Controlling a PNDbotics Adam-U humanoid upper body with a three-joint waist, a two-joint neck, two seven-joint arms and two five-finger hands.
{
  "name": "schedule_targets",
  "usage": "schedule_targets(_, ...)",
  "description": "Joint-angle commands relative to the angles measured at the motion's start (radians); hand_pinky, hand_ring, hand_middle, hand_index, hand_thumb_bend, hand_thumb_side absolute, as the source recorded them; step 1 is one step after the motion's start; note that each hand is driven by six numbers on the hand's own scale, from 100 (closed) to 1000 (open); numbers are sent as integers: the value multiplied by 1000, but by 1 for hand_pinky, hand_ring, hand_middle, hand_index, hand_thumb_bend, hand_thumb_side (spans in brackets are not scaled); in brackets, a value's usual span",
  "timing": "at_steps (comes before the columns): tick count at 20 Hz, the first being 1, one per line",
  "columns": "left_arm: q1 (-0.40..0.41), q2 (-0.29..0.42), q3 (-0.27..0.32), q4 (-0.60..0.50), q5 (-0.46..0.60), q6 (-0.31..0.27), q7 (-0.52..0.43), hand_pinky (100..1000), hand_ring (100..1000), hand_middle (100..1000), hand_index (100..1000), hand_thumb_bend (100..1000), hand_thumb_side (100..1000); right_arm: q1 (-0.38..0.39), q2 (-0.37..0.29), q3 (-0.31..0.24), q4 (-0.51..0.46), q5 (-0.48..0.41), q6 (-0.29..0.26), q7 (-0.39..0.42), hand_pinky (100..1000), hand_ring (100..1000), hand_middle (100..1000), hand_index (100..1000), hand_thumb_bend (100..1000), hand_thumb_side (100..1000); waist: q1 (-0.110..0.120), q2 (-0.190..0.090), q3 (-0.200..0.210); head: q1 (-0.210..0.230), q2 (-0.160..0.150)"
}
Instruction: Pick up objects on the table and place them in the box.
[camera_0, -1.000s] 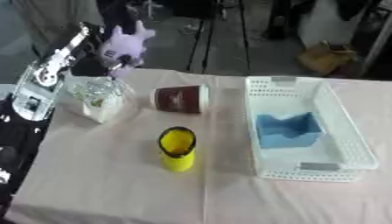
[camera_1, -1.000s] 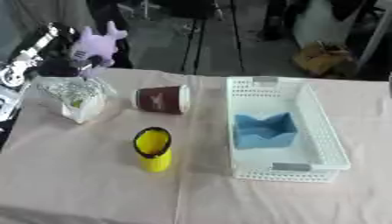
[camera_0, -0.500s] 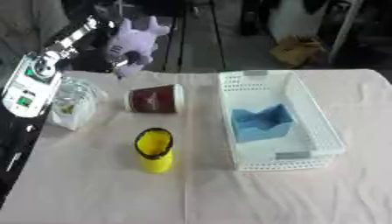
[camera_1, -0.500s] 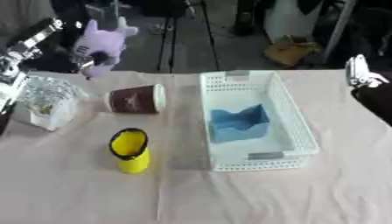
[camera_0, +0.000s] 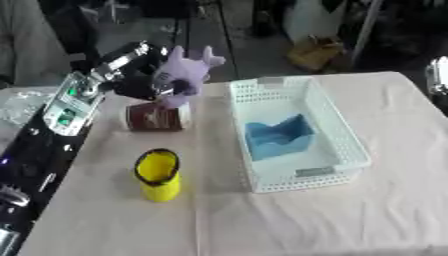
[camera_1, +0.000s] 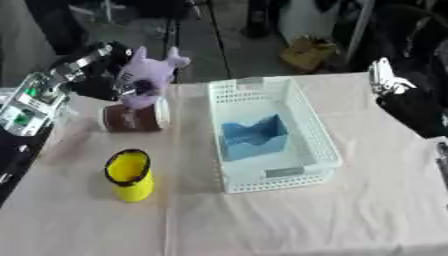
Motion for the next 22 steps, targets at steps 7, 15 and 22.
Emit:
schedule_targets(7, -76, -109, 12, 120, -143, -10, 142, 117, 388, 419, 518, 353, 407, -45, 2, 13, -30, -15, -8, 21, 594, 651, 801, 884, 100, 456, 7, 4, -39, 0, -30)
schedule_targets(15, -99, -167, -4, 168, -237, 77, 390, 126, 402, 445, 562, 368, 487, -69, 19, 27, -44, -12, -14, 37, 596, 653, 802, 883, 100, 445, 8, 17, -71, 2, -45)
schedule_targets(22, -98, -187, -20, 146, -281, 52, 426, 142, 416, 466, 588, 403, 473, -82, 31, 38, -50, -15, -18, 49, 596, 653, 802, 883, 100, 443, 9, 24, -88, 1, -49)
